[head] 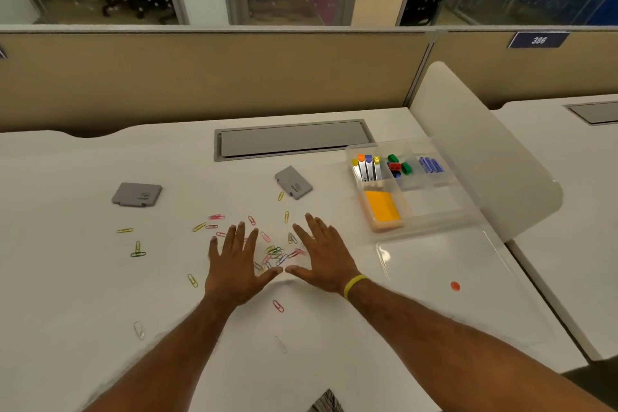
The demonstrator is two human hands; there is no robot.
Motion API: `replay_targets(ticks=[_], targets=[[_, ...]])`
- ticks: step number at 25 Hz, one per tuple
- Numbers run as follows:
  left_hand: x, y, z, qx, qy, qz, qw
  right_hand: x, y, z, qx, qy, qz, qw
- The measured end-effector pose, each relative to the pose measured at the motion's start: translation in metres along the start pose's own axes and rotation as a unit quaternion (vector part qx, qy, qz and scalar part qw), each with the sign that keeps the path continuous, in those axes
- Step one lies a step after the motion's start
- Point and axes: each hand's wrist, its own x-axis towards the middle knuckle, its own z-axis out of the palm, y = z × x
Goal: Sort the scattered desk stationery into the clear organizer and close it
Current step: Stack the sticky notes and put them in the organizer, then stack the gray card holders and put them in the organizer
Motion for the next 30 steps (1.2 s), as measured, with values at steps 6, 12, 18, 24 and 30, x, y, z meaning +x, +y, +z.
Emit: replay_targets(ticks=[6,12,18,24,30], targets=[[-0.002,-0.036,0.009,-0.006,0.003,-0.019,1.0,0.021,-0.018,0.019,-0.013,-0.012,-0.009,1.0],[0.023,-0.063,0.004,-0.02,0.001,-0.034,0.999,0.082,-0.013,0.004,-0.004,0.029,0.069,0.997],[0.046,-0.09,0.005,-0.053,0.013,-0.046,0.997,0.15,0.001,-0.015,0.023,0.075,0.138,0.987],[0.055,-0.1,0.009,-0.092,0.033,-0.056,0.994,0.168,0.012,-0.017,0.018,0.048,0.156,0.986],[0.057,-0.095,0.009,-0.121,0.049,-0.056,0.99,0.165,0.014,-0.028,0.061,0.053,0.168,0.982]])
